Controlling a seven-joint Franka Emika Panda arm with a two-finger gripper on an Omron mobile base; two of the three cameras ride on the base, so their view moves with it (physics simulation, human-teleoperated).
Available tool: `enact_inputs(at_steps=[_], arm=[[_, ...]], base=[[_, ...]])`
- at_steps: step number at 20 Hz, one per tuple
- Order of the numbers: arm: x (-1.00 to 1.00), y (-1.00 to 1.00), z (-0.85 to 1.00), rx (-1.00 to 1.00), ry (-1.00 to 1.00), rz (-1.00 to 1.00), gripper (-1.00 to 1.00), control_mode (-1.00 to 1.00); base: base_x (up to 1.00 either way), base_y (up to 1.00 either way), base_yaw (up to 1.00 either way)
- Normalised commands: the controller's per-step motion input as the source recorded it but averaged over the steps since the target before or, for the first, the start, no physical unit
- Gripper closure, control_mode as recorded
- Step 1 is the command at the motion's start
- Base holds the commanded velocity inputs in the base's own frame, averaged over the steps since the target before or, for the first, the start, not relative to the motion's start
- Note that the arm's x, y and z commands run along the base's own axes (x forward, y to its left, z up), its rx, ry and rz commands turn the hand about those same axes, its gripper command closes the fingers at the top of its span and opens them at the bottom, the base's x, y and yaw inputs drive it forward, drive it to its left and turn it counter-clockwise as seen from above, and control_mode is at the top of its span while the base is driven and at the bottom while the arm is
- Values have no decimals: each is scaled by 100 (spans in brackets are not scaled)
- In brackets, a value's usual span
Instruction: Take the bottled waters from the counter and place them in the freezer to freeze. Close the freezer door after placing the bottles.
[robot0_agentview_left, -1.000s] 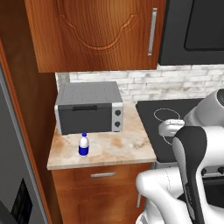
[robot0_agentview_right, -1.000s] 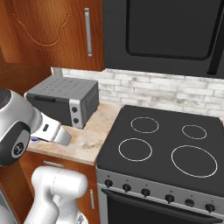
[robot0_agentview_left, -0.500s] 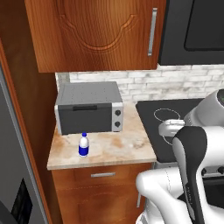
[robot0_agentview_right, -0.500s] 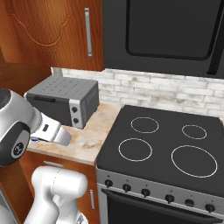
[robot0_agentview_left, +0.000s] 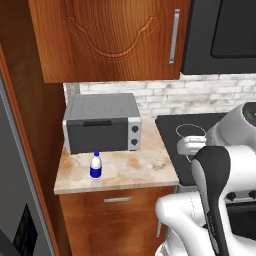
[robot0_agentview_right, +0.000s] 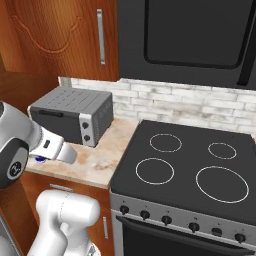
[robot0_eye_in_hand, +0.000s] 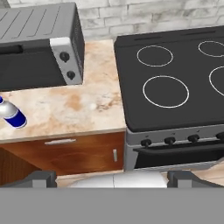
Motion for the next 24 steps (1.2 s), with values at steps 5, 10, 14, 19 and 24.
enact_inputs(at_steps=[5, 10, 14, 19, 24], arm=[[7, 39, -3, -5, -32, 0, -100, -100], [4, 46, -8, 0, -33, 1, -100, -100], [0, 39, -27, 0, -42, 11, -100, -100], [0, 25, -49, 22, -26, 7, -100, -100], [0, 16, -60, 33, -14, 2, -100, -100]], base=[[0, 0, 0], [0, 0, 0], [0, 0, 0], [0, 0, 0], [0, 0, 0]])
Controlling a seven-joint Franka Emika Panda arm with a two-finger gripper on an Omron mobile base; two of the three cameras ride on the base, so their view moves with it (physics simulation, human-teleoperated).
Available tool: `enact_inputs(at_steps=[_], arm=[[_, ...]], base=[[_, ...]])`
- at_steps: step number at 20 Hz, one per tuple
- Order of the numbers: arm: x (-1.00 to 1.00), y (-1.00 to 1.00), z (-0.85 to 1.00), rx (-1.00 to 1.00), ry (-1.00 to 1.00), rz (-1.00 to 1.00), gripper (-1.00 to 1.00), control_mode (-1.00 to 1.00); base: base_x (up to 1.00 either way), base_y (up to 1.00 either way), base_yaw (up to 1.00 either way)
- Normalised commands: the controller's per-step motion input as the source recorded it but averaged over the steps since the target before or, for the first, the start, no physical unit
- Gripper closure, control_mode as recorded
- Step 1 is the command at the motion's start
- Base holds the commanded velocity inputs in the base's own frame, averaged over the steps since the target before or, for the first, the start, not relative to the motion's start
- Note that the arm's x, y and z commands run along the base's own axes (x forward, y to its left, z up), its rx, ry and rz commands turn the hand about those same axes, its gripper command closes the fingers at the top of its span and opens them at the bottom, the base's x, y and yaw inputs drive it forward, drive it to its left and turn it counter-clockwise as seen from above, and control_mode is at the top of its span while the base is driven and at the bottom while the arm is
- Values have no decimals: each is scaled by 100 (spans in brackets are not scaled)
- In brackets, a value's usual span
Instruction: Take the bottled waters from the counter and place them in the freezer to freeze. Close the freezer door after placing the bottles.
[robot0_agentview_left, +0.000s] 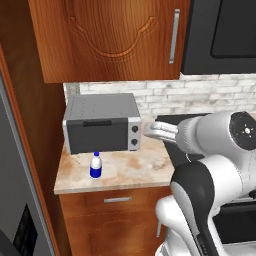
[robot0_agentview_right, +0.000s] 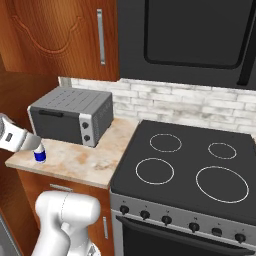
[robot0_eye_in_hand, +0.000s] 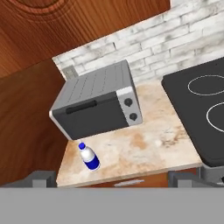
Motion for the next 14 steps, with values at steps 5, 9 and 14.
enact_inputs(at_steps=[5, 9, 14], arm=[[0, 31, -45, 9, -19, 0, -100, -100], [0, 42, -29, 0, -19, 0, -100, -100], [0, 27, -39, -1, -10, 0, -100, -100]], base=[[0, 0, 0], [0, 0, 0], [0, 0, 0]])
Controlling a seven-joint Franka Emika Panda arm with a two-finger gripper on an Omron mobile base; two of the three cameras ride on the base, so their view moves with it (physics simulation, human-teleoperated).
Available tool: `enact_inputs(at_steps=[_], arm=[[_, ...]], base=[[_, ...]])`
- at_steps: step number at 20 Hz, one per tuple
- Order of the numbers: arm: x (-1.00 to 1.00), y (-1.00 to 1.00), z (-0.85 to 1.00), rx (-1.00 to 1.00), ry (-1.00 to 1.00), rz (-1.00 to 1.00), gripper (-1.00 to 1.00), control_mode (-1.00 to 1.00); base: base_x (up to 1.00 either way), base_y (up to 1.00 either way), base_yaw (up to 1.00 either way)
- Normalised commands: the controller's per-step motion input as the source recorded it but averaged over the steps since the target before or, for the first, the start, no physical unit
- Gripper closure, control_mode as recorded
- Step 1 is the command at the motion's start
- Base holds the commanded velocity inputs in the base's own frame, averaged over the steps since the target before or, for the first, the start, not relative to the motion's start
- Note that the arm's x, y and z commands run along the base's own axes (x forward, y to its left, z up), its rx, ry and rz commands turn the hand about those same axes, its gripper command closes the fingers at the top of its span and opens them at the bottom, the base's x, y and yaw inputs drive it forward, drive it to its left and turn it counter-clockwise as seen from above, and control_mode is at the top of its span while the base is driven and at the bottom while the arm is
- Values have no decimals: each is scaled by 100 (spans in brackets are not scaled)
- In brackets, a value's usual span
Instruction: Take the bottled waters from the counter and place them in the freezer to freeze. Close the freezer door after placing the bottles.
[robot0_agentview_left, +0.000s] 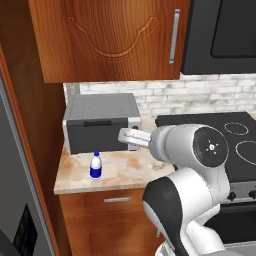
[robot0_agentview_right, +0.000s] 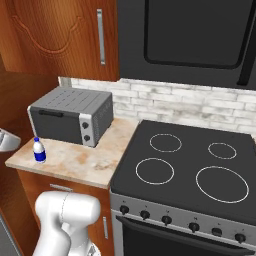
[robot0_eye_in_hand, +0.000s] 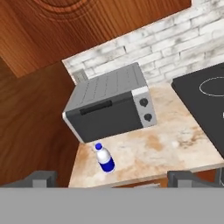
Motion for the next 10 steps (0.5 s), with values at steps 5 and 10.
enact_inputs(at_steps=[5, 10], arm=[[0, 5, -50, -1, -6, 0, -100, -100], [0, 0, -76, -7, -7, 0, -100, -100]], base=[[0, 0, 0], [0, 0, 0]])
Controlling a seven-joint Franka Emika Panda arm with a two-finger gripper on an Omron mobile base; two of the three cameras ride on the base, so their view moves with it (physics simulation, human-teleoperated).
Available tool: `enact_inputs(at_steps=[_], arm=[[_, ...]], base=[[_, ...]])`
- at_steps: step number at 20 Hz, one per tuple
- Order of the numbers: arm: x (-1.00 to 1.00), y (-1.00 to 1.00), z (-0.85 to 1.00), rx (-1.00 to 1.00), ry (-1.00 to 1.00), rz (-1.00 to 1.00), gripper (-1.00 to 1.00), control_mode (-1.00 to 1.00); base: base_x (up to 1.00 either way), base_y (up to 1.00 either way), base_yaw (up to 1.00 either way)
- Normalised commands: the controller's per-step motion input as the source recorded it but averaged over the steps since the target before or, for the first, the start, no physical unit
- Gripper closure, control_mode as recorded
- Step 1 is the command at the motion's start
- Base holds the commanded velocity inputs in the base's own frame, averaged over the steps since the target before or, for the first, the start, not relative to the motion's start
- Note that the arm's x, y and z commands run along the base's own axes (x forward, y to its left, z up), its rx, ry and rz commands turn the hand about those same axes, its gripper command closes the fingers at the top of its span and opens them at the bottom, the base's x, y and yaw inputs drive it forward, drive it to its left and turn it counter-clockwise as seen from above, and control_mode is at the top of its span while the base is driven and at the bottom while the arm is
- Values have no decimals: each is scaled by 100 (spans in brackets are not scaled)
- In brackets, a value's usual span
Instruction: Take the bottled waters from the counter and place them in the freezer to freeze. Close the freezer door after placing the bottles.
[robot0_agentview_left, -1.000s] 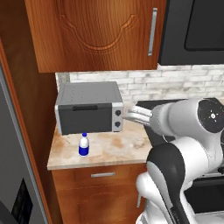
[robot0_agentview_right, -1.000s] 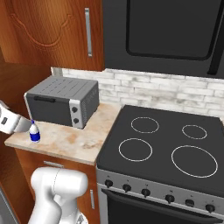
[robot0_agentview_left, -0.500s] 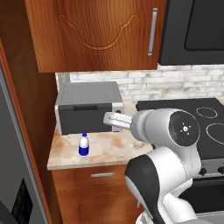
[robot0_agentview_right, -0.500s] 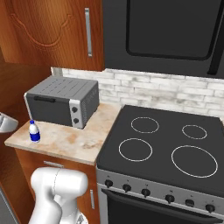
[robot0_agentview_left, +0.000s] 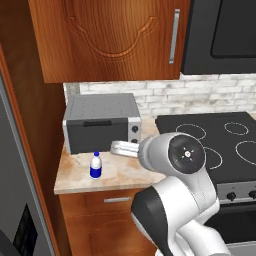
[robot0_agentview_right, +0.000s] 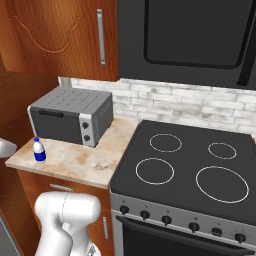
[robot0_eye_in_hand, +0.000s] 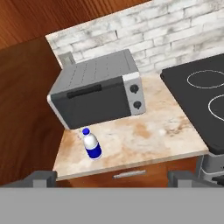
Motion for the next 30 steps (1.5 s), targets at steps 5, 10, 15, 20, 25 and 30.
enact_inputs(at_steps=[5, 10, 15, 20, 25, 30], arm=[[0, 0, -88, -13, -3, 0, -100, -100], [0, -3, -92, -18, -5, 0, -100, -100], [1, -4, -80, -12, -15, 0, -100, -100], [6, 0, -63, -7, -23, 0, -100, -100], [19, 0, -20, 2, -22, 0, -100, -100], [22, 0, -28, 14, -22, 0, -100, -100]], base=[[0, 0, 0], [0, 0, 0], [0, 0, 0], [0, 0, 0], [0, 0, 0], [0, 0, 0]])
